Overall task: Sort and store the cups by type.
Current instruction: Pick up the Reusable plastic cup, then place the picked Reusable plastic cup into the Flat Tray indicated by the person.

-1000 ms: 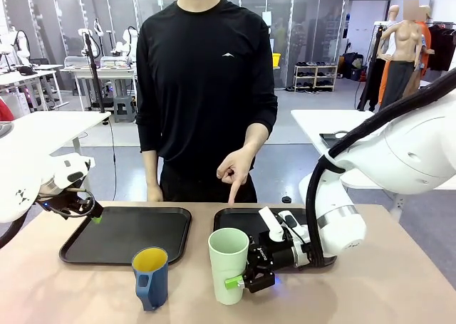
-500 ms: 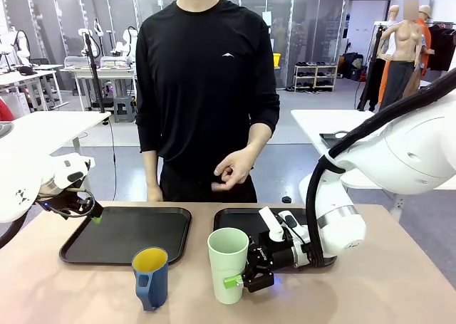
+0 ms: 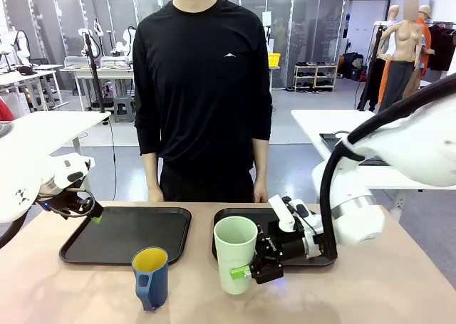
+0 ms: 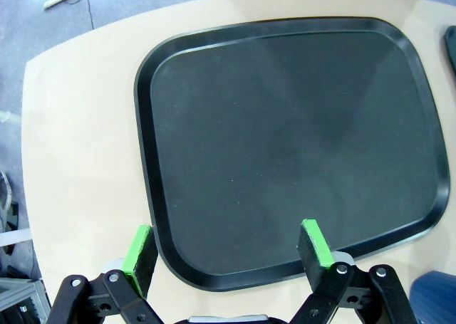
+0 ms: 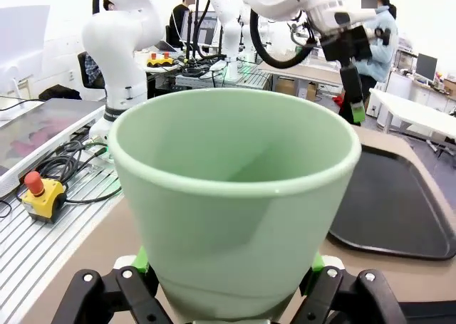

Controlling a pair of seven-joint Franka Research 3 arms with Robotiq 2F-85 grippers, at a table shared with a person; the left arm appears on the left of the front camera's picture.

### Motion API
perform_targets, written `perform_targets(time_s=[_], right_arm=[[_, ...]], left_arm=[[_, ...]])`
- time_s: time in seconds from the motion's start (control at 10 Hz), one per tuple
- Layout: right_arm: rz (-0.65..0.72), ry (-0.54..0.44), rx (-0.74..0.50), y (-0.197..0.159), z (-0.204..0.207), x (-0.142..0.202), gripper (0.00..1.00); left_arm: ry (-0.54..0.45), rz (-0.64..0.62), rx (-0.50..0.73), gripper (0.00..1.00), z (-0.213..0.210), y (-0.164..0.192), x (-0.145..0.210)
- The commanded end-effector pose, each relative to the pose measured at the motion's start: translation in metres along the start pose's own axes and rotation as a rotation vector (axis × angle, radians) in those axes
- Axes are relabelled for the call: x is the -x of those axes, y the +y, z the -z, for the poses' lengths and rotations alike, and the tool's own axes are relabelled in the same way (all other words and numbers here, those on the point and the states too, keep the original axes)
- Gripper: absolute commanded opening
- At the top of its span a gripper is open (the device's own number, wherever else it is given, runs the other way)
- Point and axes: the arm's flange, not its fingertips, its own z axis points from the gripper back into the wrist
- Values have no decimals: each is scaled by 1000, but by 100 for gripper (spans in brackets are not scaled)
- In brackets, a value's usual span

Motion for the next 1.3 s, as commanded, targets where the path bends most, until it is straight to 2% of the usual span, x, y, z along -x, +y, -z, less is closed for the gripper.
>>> perform_targets(time_s=[0.0,0.2,0.5,0.6,1.2], right_arm=[[-34,10,18,28,-14,-32,54],[-26,21,28,41,-31,-44,54],[-23,3,34,45,-50,-41,54],[-57,21,34,44,-37,-42,54],[-57,21,34,44,-37,-42,54]], left_arm=[[-2,0,-2,100,-1,3,0],[-2,0,-2,100,-1,3,0],[-2,0,-2,100,-1,3,0],[-2,0,-2,100,-1,3,0],[-2,0,-2,100,-1,3,0]])
